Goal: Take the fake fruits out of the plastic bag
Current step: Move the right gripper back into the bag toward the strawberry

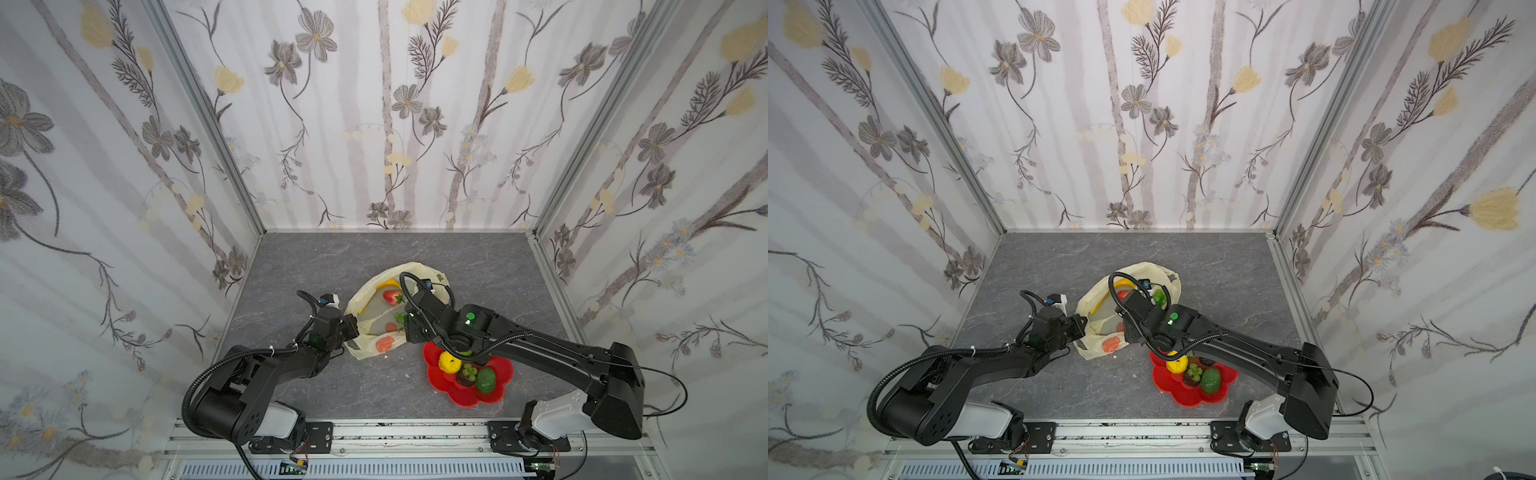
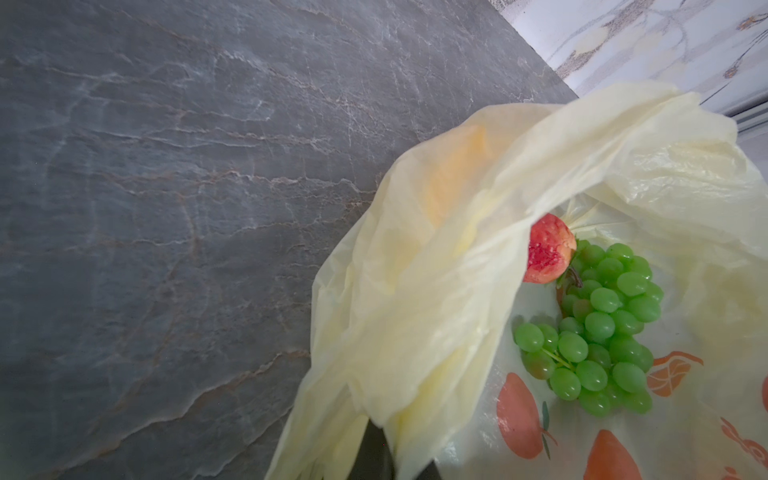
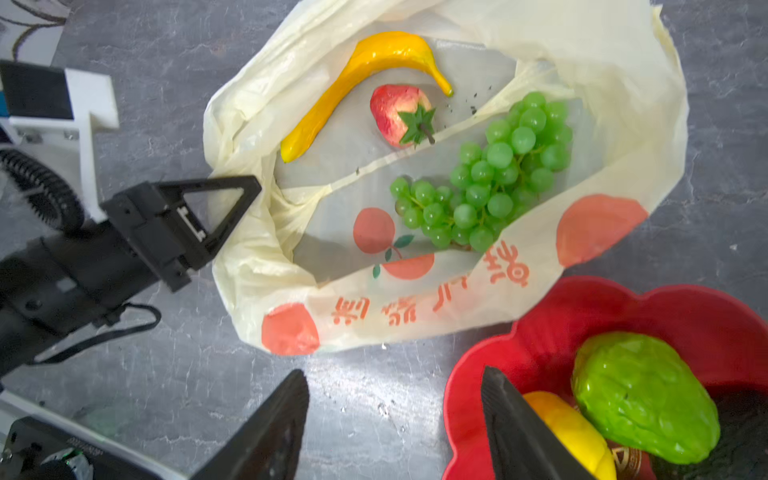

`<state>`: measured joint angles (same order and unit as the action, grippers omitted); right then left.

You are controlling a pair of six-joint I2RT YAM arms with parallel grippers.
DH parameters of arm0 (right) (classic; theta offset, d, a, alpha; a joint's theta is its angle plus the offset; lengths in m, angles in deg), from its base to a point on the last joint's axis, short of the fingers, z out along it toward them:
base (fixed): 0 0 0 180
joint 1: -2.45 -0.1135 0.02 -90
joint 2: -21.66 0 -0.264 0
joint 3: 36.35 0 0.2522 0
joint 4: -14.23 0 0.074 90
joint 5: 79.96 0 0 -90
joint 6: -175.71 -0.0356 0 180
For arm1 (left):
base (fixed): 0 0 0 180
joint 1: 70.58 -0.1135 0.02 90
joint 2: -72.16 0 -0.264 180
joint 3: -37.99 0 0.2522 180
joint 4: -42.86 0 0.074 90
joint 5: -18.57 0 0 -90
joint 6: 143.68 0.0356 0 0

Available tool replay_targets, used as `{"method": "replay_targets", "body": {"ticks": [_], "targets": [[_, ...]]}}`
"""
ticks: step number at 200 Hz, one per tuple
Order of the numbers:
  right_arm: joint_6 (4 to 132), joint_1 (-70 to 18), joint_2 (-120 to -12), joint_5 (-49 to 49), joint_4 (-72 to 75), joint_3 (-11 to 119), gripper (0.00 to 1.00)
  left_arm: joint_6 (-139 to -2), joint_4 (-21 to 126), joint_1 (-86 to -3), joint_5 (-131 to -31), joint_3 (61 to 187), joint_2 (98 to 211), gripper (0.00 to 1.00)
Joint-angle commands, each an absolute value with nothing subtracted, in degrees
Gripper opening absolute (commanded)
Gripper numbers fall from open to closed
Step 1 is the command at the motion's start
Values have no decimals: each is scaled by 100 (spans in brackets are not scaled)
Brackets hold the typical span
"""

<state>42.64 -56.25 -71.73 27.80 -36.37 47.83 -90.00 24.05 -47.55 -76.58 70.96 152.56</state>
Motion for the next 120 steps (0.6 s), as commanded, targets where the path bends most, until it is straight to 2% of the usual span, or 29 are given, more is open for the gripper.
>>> {"method": "replay_targets", "body": {"ticks": [1, 34, 77, 120], "targets": [[4851, -5353, -7468, 2683, -3393, 5223, 66, -8808, 2277, -4677, -7432, 7074, 15043, 0], [5423, -4808, -8083, 2185, -3071, 5909, 62, -8652, 2448, -4624, -7266, 7110, 14867, 0], [5983, -4091, -8843, 1187, -2687, 6183, 54, -8507, 2514, -4579, -7132, 7172, 14911, 0], [6189, -3791, -9599, 968, -2644, 6295, 48, -8420, 2525, -4510, -7081, 7198, 14896, 0]]}}
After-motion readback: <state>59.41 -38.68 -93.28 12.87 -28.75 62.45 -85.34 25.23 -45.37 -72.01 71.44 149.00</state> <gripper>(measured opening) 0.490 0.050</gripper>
